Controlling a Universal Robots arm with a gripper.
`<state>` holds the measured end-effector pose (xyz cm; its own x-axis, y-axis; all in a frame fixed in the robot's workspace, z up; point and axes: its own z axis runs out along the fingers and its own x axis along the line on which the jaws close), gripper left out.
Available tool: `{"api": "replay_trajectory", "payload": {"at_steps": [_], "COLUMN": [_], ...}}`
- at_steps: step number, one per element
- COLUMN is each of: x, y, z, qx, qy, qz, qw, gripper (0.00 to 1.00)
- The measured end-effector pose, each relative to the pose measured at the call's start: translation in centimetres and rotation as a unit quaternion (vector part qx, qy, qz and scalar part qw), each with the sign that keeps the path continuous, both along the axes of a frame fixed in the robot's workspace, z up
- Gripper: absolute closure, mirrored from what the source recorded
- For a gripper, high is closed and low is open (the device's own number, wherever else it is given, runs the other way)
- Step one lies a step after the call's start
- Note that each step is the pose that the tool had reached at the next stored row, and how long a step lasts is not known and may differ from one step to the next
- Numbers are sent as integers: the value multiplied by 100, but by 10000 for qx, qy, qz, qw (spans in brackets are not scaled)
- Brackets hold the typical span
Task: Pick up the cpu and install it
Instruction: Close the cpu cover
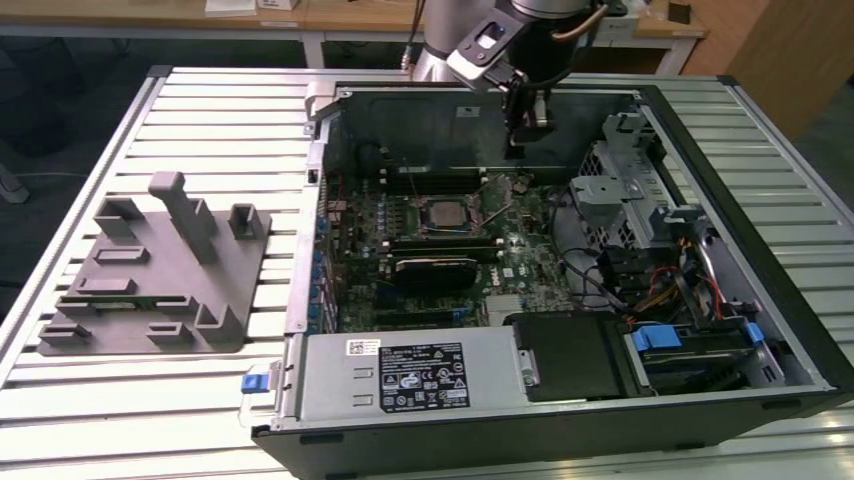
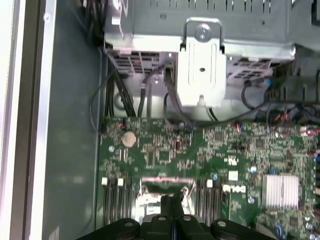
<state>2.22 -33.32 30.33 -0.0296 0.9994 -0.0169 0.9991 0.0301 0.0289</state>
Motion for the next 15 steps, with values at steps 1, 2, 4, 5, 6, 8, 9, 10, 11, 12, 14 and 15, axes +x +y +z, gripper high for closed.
{"api": "replay_trajectory", "payload": {"at_steps": [1, 2, 4, 5, 6, 8, 9, 10, 11, 12, 14, 15], "x": [25, 44, 79, 97, 116, 156, 173, 189, 202, 214, 232, 239], "y": [0, 0, 0, 0, 0, 0, 0, 0, 0, 0, 0, -1], "z": [-9, -21, -51, -68, -85, -123, -141, -159, -177, -195, -231, -249], "qx": [0, -1, -2, -1, -1, -1, -1, 0, -1, -1, -1, -1], "qy": [3, 4, 8, 10, 12, 19, 23, 27, 31, 34, 38, 39], "qz": [0, 0, 0, 0, 0, 0, 0, 0, 0, 0, 0, 0], "qw": [10000, 10000, 10000, 10000, 10000, 10000, 10000, 10000, 10000, 10000, 10000, 10000], "gripper": [89, 89, 89, 89, 89, 89, 89, 89, 89, 89, 89, 89]}}
